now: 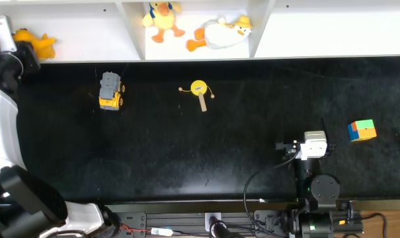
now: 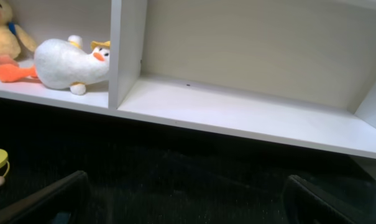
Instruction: Store Toys
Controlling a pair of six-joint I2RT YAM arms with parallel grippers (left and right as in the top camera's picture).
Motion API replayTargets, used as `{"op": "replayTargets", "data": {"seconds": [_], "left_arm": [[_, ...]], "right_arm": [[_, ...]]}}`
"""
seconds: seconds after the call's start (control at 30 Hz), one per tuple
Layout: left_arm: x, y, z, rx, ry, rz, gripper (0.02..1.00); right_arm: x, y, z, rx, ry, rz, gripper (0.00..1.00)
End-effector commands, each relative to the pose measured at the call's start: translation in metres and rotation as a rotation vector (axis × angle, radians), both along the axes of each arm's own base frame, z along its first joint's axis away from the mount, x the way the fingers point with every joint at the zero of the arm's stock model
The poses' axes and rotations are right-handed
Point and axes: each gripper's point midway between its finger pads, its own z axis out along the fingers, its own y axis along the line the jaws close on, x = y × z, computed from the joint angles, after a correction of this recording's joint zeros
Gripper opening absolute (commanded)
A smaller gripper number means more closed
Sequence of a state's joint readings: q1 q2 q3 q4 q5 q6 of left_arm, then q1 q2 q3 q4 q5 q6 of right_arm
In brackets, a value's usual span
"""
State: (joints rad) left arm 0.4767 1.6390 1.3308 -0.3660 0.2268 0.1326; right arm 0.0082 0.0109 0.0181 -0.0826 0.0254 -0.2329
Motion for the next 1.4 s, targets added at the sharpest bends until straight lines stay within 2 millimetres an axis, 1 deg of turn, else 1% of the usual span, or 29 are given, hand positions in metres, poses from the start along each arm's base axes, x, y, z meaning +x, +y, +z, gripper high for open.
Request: {"op": "replayTargets", "data": {"seconds": [0.03,0.37,0.4,0.43,0.5,0.53,0.67,0.73,0.77,0.8,0.97,1.1,1.23,1.3,1.4], "left_arm": [[0.010,0.000,0.006,0.003,-0.019,-0.001,0.226],[0.014,0.001,0.005,0.008,-0.029,-0.003,0.251],[0.014,0.001,0.005,0.008,-0.029,-0.003,0.290],[0.014,0.001,0.004,0.008,-0.028,-0.003,0.362],[0.014,0.001,0.005,0.008,-0.030,-0.003,0.454],[0.015,0.001,0.005,0.009,-0.030,-0.004,0.516],[0.016,0.002,0.007,0.014,-0.040,-0.004,0.687],[0.016,0.002,0.008,0.016,-0.044,-0.004,0.855],[0.016,0.002,0.008,0.016,-0.044,-0.004,0.963],[0.016,0.002,0.008,0.016,-0.044,-0.004,0.998],[0.015,0.000,0.008,0.010,-0.040,-0.008,0.998],[0.000,-0.006,0.016,0.011,-0.017,-0.006,0.998],[-0.028,-0.012,0.019,0.024,0.022,0.026,0.998],[-0.047,-0.021,0.018,0.019,0.034,0.024,0.998],[-0.078,-0.042,0.004,0.012,0.046,0.011,0.998]], "right_arm": [[0.000,0.001,-0.004,0.000,0.002,0.005,0.996],[0.000,0.001,-0.004,0.000,0.002,0.005,0.996],[0.000,0.001,-0.004,0.000,0.002,0.005,0.993],[0.000,0.001,-0.004,0.000,0.002,0.005,0.996],[0.000,0.001,-0.004,0.000,0.002,0.005,0.993],[0.000,0.001,-0.004,0.000,0.002,0.005,0.996],[0.000,0.001,-0.004,0.000,0.002,0.005,0.996],[0.000,0.001,-0.004,0.000,0.002,0.005,0.996],[0.000,0.001,-0.004,0.000,0.002,0.005,0.996],[0.000,0.001,-0.004,0.000,0.002,0.005,0.996],[0.000,0.001,-0.004,0.000,0.002,0.005,0.993],[0.000,0.001,-0.004,0.000,0.002,0.005,0.996],[0.000,0.001,-0.004,0.000,0.002,0.005,0.996],[0.000,0.001,-0.004,0.000,0.002,0.005,0.993],[0.000,0.001,-0.004,0.000,0.002,0.005,0.996]]}}
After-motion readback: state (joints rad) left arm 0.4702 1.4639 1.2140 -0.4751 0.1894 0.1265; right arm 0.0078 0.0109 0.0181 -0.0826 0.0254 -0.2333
